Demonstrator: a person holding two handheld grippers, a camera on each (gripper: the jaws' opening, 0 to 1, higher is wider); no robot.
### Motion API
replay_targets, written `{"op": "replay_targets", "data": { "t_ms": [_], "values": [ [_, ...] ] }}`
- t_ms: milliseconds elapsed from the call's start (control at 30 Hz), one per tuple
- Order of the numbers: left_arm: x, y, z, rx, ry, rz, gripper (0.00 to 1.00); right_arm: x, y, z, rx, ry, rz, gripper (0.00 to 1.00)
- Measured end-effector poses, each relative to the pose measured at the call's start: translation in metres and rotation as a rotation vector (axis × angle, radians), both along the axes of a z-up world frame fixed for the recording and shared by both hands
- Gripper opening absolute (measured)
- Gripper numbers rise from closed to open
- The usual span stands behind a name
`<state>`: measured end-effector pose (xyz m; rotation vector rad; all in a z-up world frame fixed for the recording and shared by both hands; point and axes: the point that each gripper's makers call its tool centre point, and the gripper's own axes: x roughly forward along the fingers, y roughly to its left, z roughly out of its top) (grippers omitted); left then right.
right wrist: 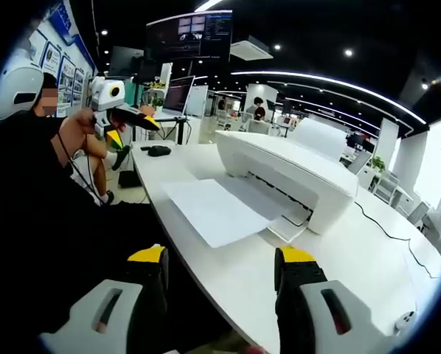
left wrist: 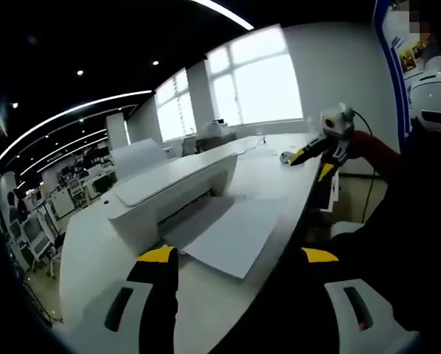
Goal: Remove the paper from the printer output slot and place it on top of the printer
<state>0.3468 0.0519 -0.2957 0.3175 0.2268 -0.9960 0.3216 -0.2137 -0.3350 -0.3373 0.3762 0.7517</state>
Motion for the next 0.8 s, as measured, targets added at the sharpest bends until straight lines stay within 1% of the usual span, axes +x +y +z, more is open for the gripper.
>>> {"op": "replay_targets", "data": {
  "t_ms": [367,800],
  "values": [
    [0.006,-0.005,-0.001,0.003,0.004,-0.009,0.69,0.0,-0.002,-0.002,0.005,0.009,-0.009,0.52],
    [0.011,-0.011,-0.003,0.002,0.011,-0.019,0.69,0.001,-0.003,-0.002,0.015,0.003,-0.013,0.51]
  ]
}}
